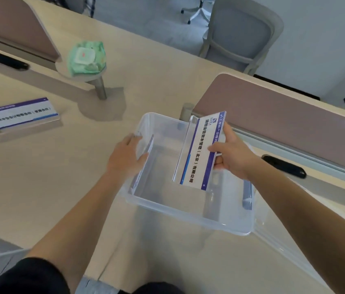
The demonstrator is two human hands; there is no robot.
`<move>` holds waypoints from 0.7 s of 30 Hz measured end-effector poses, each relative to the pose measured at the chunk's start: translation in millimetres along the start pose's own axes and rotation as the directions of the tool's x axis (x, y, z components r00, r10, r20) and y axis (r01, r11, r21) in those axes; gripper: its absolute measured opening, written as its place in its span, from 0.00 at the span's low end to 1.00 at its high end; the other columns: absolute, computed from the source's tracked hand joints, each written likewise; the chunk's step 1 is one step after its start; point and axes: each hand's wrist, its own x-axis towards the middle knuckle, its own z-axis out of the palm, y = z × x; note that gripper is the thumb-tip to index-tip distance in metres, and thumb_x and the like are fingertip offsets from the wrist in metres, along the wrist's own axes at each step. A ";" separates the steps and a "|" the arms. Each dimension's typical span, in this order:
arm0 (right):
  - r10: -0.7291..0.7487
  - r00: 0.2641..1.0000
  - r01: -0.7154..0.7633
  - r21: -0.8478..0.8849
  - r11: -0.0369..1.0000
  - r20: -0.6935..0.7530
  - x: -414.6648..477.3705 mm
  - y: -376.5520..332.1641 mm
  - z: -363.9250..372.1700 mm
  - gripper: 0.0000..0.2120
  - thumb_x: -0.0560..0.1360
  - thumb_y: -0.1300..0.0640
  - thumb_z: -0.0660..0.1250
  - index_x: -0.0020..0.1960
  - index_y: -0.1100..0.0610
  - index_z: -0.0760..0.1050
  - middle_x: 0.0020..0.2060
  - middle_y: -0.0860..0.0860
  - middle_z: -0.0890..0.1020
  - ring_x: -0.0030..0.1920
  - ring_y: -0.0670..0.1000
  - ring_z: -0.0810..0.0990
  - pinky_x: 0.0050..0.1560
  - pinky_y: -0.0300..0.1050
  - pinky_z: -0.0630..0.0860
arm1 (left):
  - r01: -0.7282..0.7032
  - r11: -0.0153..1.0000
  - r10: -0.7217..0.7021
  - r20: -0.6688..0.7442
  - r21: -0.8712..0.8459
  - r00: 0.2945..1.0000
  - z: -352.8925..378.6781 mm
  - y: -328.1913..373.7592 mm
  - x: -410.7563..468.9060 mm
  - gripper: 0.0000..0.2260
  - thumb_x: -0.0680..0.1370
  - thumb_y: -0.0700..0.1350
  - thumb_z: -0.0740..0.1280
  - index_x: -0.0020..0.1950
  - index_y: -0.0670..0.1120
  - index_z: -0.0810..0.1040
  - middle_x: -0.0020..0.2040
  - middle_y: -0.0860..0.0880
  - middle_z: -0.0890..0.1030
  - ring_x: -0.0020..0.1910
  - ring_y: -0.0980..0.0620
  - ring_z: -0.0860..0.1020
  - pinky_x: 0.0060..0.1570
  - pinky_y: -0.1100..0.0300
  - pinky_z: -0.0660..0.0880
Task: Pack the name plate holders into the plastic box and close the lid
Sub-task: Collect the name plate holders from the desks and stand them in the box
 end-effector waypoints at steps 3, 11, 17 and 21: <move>0.054 0.998 -0.054 -0.001 0.999 0.037 20.9 -0.3 15.0 0.35 0.79 0.69 0.61 0.76 0.39 0.57 0.54 0.55 0.84 0.45 0.62 0.87 0.46 0.63 0.83 | 0.007 0.998 -0.008 -0.020 -0.056 1.000 1.3 -2.7 3.9 0.25 0.77 0.51 0.67 0.74 0.51 0.68 0.74 0.50 0.69 0.69 0.39 0.68 0.66 0.47 0.68; 0.028 0.999 -0.022 -0.153 0.988 0.039 44.0 19.8 66.4 0.34 0.76 0.70 0.61 0.72 0.39 0.61 0.50 0.51 0.85 0.42 0.55 0.87 0.39 0.56 0.84 | 0.033 0.960 -0.053 -0.066 -0.278 0.996 -1.9 -8.1 6.9 0.23 0.74 0.42 0.68 0.68 0.53 0.72 0.58 0.51 0.78 0.55 0.50 0.75 0.51 0.70 0.68; 0.201 0.977 -0.193 -0.113 0.975 0.069 53.4 42.6 81.8 0.31 0.76 0.69 0.61 0.72 0.43 0.63 0.51 0.54 0.84 0.43 0.58 0.87 0.39 0.56 0.84 | 0.093 0.888 -0.118 -0.028 -0.450 0.993 -8.1 -9.2 5.7 0.24 0.74 0.38 0.69 0.68 0.55 0.74 0.51 0.57 0.78 0.42 0.63 0.75 0.37 0.80 0.66; 0.282 0.957 -0.266 -0.184 0.946 0.066 67.9 55.8 95.8 0.34 0.75 0.69 0.60 0.74 0.42 0.59 0.55 0.57 0.82 0.44 0.62 0.86 0.37 0.54 0.83 | 0.214 0.784 -0.191 0.101 -0.583 0.976 -8.9 -16.1 7.1 0.28 0.74 0.37 0.67 0.68 0.63 0.72 0.52 0.60 0.79 0.44 0.63 0.77 0.36 0.71 0.71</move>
